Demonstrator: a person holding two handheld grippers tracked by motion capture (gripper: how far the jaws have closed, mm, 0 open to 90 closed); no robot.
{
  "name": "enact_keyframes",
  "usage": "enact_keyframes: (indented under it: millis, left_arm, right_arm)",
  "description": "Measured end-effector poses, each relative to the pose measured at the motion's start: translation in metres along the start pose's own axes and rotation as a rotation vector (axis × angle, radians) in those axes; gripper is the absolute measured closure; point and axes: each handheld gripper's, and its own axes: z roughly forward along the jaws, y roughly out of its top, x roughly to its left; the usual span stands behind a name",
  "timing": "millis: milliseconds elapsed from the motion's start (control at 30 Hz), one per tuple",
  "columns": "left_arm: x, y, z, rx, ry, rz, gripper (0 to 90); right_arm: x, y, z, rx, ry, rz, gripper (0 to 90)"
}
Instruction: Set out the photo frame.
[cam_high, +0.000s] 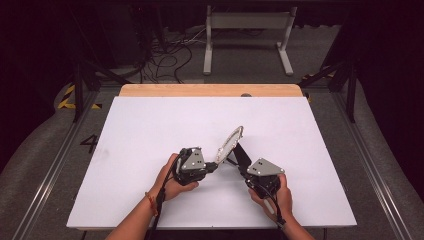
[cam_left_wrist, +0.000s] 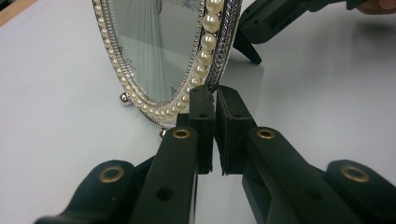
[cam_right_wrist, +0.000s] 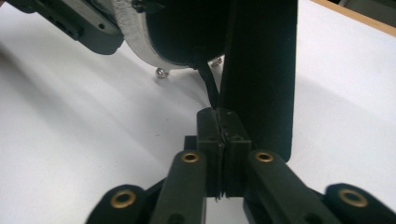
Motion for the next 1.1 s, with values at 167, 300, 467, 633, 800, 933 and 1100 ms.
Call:
enact_keyframes:
  millis: [167, 300, 467, 633, 800, 933, 1100]
  left_arm:
    - [-0.001, 0.001, 0.002, -0.004, -0.004, 0.0, 85.5]
    - [-0.002, 0.002, 0.003, -0.006, -0.004, -0.006, 85.5]
    - [-0.004, 0.003, 0.004, -0.006, 0.0, -0.004, 85.5]
    - [-0.005, 0.003, 0.005, -0.006, -0.004, -0.006, 85.1]
    - [-0.007, 0.005, 0.008, -0.007, -0.009, -0.003, 84.7]
    - [-0.008, 0.006, 0.011, -0.013, -0.006, -0.005, 85.2]
    - [-0.01, 0.007, 0.014, -0.017, 0.003, -0.001, 86.0]
  right_arm:
    - [-0.008, -0.001, -0.001, -0.017, 0.042, 0.028, 90.0]
    - [-0.009, 0.002, -0.006, -0.041, 0.111, 0.024, 90.0]
    - [-0.003, 0.003, -0.003, 0.003, 0.11, -0.02, 90.0]
    - [-0.006, -0.005, 0.008, 0.064, 0.087, -0.003, 90.0]
    - [-0.011, -0.007, 0.011, 0.073, 0.039, 0.008, 90.0]
    - [-0.014, -0.009, 0.011, 0.068, 0.033, 0.018, 90.0]
    - [-0.018, -0.01, 0.011, 0.065, 0.025, 0.019, 90.0]
